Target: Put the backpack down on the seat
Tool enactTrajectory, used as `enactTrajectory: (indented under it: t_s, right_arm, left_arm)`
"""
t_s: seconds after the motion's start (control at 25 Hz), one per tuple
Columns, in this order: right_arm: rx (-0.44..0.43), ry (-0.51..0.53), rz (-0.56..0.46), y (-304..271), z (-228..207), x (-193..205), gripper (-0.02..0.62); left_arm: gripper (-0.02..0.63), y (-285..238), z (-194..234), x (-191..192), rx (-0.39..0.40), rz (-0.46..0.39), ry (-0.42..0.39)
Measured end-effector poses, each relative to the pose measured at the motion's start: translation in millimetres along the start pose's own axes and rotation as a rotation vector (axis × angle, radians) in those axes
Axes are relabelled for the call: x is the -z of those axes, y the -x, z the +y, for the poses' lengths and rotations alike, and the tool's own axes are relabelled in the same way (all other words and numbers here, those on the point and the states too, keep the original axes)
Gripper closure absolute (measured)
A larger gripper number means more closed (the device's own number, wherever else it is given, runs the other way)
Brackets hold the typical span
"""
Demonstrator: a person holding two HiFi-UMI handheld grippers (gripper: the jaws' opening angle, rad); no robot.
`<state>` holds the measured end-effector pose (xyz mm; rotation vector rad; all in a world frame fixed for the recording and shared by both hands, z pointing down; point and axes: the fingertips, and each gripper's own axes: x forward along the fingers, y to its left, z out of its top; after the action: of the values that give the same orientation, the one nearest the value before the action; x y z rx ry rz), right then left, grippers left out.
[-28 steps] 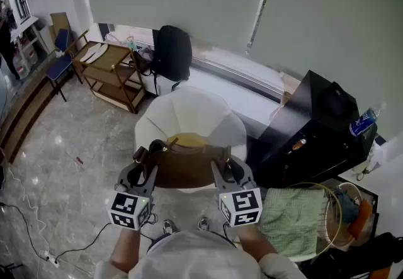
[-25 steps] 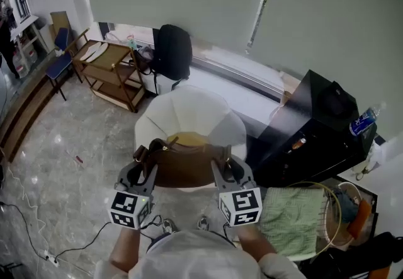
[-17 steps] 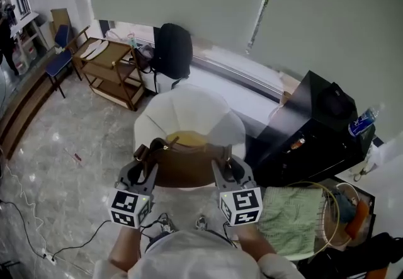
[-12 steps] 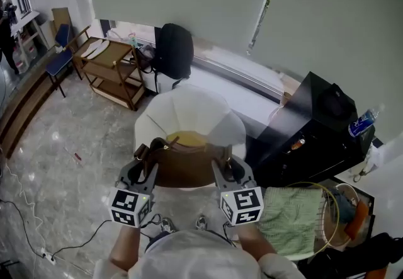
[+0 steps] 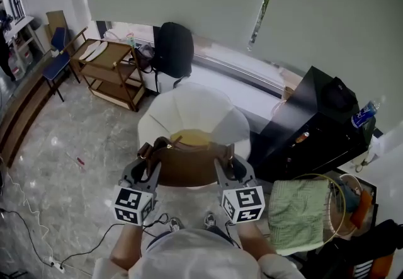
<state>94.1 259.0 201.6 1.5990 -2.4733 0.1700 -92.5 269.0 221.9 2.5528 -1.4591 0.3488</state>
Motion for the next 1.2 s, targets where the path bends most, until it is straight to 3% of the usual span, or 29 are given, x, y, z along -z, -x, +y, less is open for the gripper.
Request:
enactTrajectory:
  t_s: [0.52,1.2]
  right_arm:
    - [0.073,-0.04,0.017,-14.8,23.1,12.0,0.428]
    - [-0.033,-0.022,0.01,-107.7,-41.7,-8.4,0.428]
  left_arm:
    - [0.491,-3.0,30.9,12.7,0.08,0.016,-0.005]
    - [0.491,-93.3,62.8,-10.5,-0.019,0.005,0.036]
